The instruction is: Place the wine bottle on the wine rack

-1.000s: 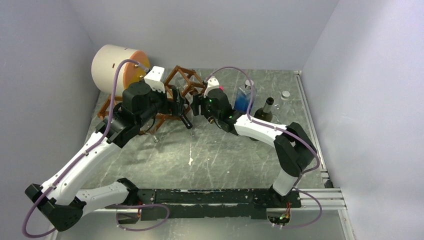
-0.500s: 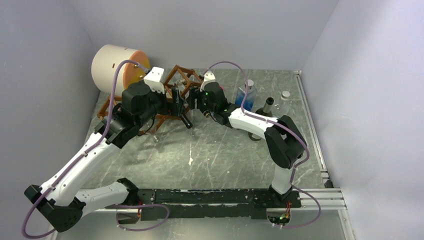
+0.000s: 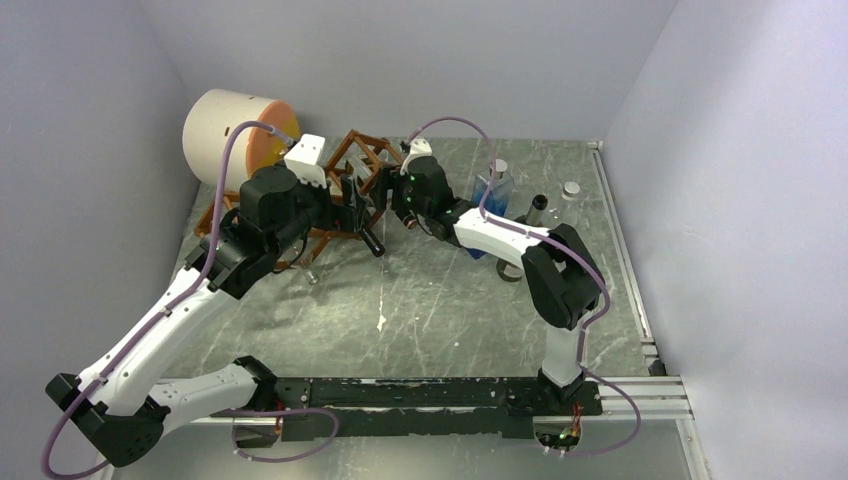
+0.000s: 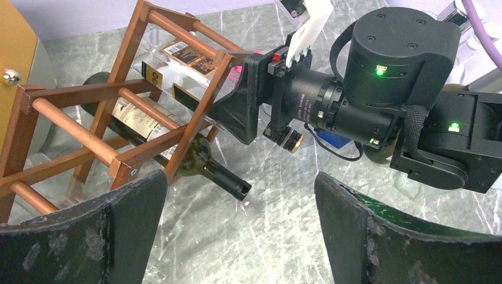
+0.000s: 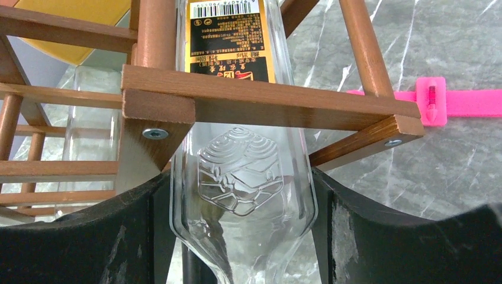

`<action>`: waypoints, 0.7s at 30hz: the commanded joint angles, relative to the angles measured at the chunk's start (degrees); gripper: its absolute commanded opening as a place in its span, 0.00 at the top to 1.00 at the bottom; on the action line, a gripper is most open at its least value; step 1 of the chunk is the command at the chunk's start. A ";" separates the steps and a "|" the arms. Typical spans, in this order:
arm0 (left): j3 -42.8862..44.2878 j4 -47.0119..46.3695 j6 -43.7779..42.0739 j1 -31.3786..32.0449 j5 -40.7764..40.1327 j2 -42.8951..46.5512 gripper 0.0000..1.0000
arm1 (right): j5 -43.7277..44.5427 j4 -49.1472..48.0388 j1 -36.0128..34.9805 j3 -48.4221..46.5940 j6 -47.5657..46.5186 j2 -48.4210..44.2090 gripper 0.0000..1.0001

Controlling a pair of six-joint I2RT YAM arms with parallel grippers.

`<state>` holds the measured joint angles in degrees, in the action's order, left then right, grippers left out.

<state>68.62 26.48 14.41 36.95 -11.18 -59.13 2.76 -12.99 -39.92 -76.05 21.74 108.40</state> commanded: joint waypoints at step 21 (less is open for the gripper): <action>1.09 1.26 0.38 -0.33 -1.87 2.58 0.02 | 1.27 0.61 -0.42 -2.61 -5.51 -8.53 0.07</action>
<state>68.62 27.38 14.39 36.95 -11.75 -57.89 4.54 -12.29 -39.99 -76.07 17.37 104.64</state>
